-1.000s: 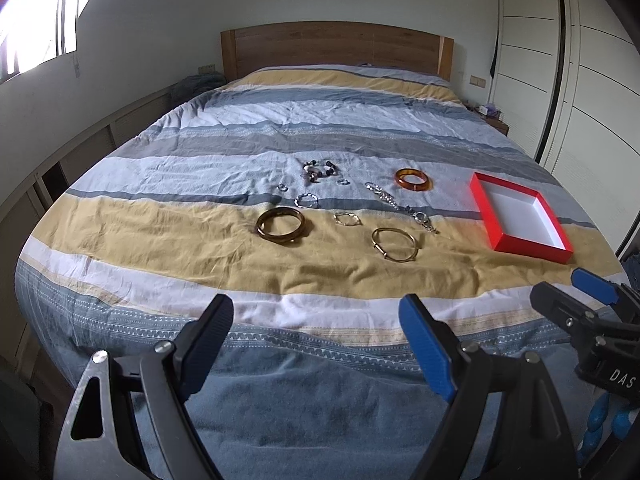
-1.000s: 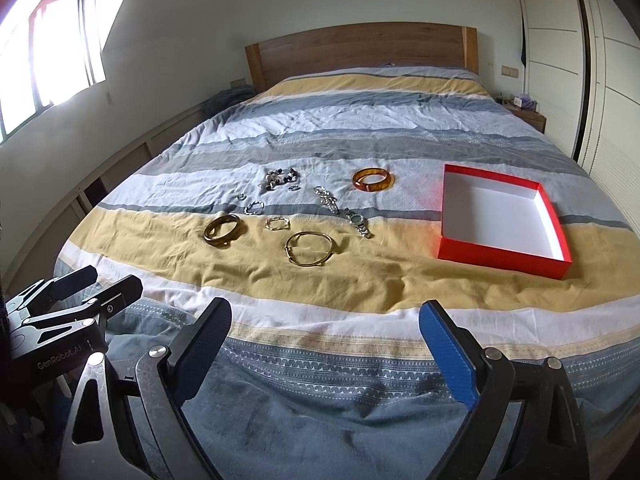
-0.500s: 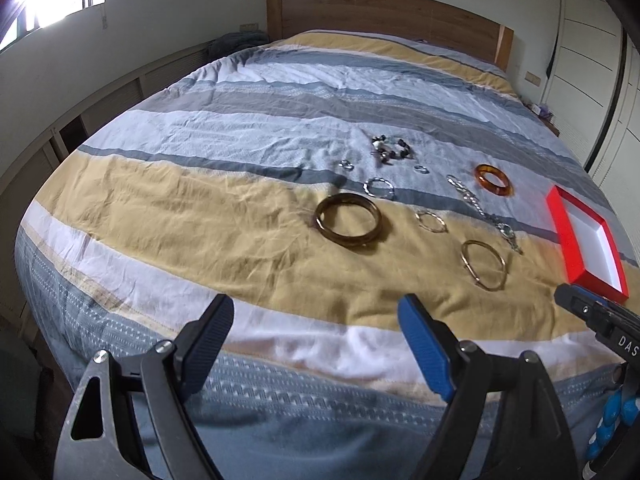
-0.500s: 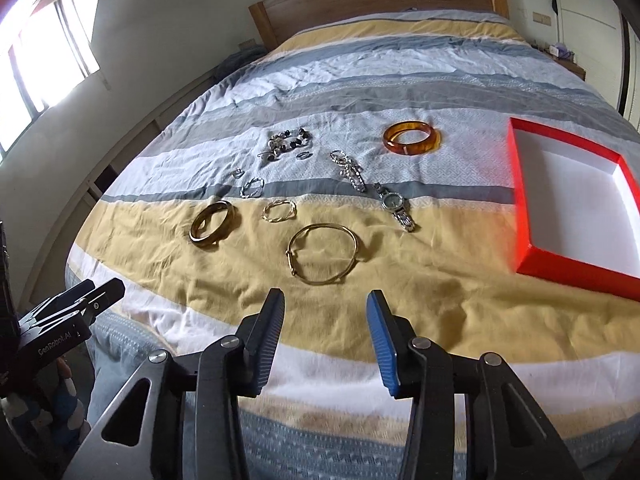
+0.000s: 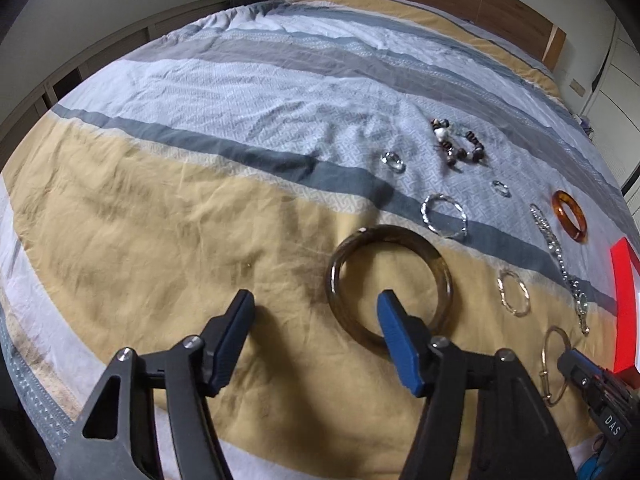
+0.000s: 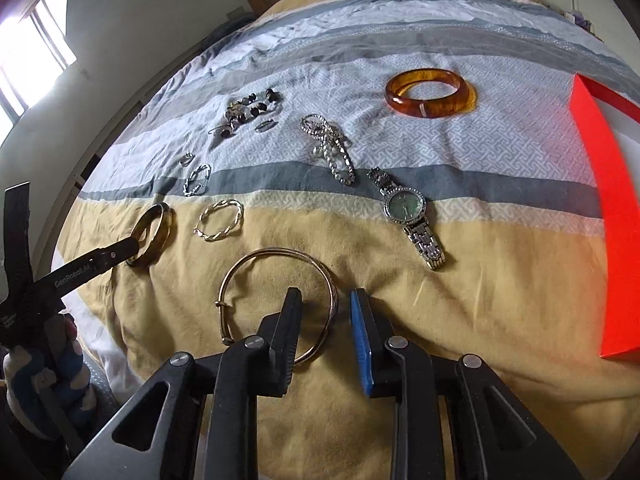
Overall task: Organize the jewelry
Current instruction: 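Grasp the dark brown bangle with the left tool while the right grasps the silver cuff bangle, then carry both held bangles over to the red box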
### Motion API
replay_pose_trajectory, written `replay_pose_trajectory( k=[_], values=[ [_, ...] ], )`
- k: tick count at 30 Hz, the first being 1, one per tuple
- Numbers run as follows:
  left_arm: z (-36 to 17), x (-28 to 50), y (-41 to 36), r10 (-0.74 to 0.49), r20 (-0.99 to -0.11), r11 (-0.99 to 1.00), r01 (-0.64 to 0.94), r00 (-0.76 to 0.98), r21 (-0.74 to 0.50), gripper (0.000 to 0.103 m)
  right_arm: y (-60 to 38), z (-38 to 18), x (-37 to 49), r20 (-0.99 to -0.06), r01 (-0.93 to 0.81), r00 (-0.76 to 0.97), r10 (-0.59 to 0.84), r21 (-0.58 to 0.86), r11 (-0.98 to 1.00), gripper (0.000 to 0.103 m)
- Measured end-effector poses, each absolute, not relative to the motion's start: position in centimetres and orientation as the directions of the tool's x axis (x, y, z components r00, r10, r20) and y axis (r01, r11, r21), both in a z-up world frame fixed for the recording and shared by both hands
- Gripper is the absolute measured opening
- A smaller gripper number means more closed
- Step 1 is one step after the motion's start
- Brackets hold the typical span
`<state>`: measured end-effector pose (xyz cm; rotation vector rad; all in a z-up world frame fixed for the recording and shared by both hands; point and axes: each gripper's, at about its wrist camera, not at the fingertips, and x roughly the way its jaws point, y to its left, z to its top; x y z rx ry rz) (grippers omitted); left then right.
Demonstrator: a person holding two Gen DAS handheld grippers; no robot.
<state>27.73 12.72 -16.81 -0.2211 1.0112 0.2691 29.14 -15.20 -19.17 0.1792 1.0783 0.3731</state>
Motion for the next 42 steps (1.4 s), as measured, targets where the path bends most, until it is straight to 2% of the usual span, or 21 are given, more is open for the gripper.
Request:
replay_pose_trajectory(
  k=[8,14,16,18,20,28,42],
  values=[
    [-19.5,29.8,13.3,0.109,-0.887,0.933,-0.354,0.449,-0.064,0.060,-14.5,-20.7,29.5,-0.824,-0.241,0.423,0.377,0.299,0.923,0.026],
    [-19.6,30.6,12.4,0.161,-0.872,0.937,-0.349,0.462,-0.012,0.060,-13.8,-20.9,29.4,-0.827,-0.272,0.442,0.348,0.246,0.930,0.024],
    [-19.3,30.5,12.1,0.174,-0.867,0.941,-0.339,0.468,0.006,0.049,-13.6,-20.8,29.3,-0.833,-0.279,0.442,0.332,0.224,0.934,0.021],
    [-18.7,30.3,11.5,0.190,-0.861,0.947,-0.320,0.472,0.033,0.021,-13.5,-20.4,29.3,-0.840,-0.277,0.444,0.312,0.203,0.939,0.011],
    [-18.2,30.0,11.1,0.191,-0.863,0.949,-0.312,0.469,0.041,0.009,-13.8,-19.7,29.1,-0.837,-0.267,0.451,0.310,0.205,0.942,0.006],
    [-14.4,27.1,9.6,0.185,-0.839,0.957,-0.289,0.512,0.035,0.007,-14.8,-14.5,25.2,-0.794,-0.275,0.530,0.299,0.172,0.946,0.006],
    [-3.8,18.9,4.9,0.153,-0.725,0.982,-0.184,0.672,0.036,0.007,-19.2,-4.9,15.5,-0.680,-0.216,0.693,0.238,0.119,0.969,0.006]
  ],
)
